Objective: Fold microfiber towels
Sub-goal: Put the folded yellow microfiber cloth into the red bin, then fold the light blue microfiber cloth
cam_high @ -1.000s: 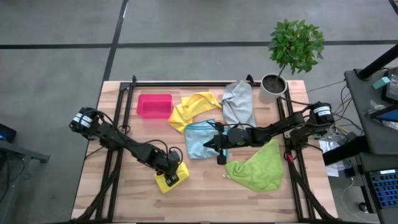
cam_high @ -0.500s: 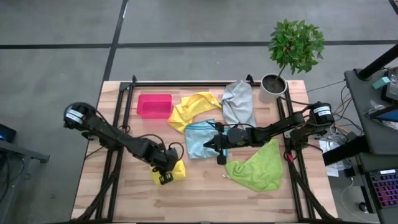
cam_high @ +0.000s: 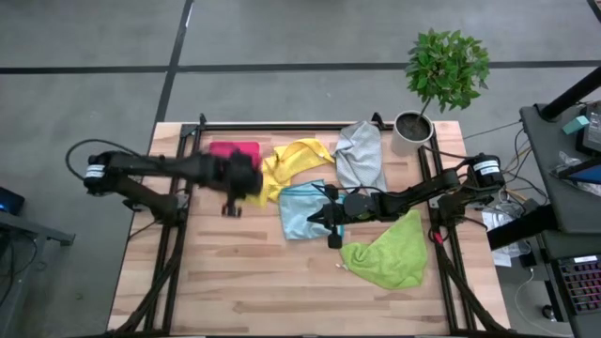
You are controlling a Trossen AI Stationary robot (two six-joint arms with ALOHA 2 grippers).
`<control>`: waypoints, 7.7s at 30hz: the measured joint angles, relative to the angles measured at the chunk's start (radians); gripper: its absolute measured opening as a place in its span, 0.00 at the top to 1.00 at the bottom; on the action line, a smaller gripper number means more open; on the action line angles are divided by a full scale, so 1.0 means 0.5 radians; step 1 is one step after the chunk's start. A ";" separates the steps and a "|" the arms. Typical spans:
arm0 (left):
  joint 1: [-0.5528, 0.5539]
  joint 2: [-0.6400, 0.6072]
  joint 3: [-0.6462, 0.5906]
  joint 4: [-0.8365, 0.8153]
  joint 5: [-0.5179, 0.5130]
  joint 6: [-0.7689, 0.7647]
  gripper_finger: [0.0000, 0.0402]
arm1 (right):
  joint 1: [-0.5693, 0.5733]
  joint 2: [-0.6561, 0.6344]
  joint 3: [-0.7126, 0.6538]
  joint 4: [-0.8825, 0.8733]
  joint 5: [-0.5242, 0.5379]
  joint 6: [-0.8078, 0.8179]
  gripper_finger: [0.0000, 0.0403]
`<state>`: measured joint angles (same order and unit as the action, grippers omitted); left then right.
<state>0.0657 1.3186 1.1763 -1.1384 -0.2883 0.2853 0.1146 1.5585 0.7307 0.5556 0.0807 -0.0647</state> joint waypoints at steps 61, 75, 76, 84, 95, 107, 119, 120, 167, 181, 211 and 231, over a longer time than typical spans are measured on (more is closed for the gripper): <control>1.505 0.628 0.045 0.316 0.190 1.062 0.61 | -0.092 -0.001 -0.002 -0.050 0.000 0.018 0.98; 1.506 0.653 -0.120 0.516 0.144 1.118 0.96 | -0.104 -0.001 -0.002 -0.045 0.000 0.002 0.98; 1.506 0.655 -0.150 0.564 0.144 1.117 0.98 | -0.104 -0.001 -0.002 -0.045 0.000 0.002 0.98; 1.486 0.631 -0.214 0.608 -0.029 1.068 0.98 | -0.104 -0.002 -0.002 -0.050 0.000 0.002 0.98; 1.505 0.497 -0.192 0.541 0.069 1.004 0.98 | -0.113 -0.002 -0.002 -0.050 0.001 0.017 0.98; 1.499 0.569 -0.312 0.688 0.029 0.862 0.98 | -0.113 -0.002 -0.002 -0.053 0.000 -0.002 0.98; 1.498 0.420 -0.235 0.565 -0.063 0.853 0.82 | -0.112 -0.002 -0.002 -0.053 -0.001 0.004 0.98; 1.498 0.418 -0.235 0.565 -0.063 0.854 0.79 | -0.112 -0.002 -0.002 -0.053 -0.001 0.004 0.98; 1.462 0.037 -0.338 0.746 0.098 0.489 0.95 | -0.405 -0.004 0.242 -0.325 -0.003 -0.074 0.98; 1.475 0.272 -0.345 0.794 -0.016 0.700 0.69 | -0.410 -0.004 0.242 -0.355 -0.002 -0.104 0.98; 1.515 0.233 -0.375 1.147 0.139 0.429 0.94 | -0.414 -0.001 0.240 -0.399 -0.002 -0.135 0.98; 0.279 -0.482 -1.331 2.870 0.464 -0.613 0.94 | -0.438 0.101 0.240 -0.442 -0.230 0.025 0.79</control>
<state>0.2054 1.0779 0.5106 0.2966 -0.0562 -0.0213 -0.1042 1.6089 0.8505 0.3344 -0.0342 -0.0521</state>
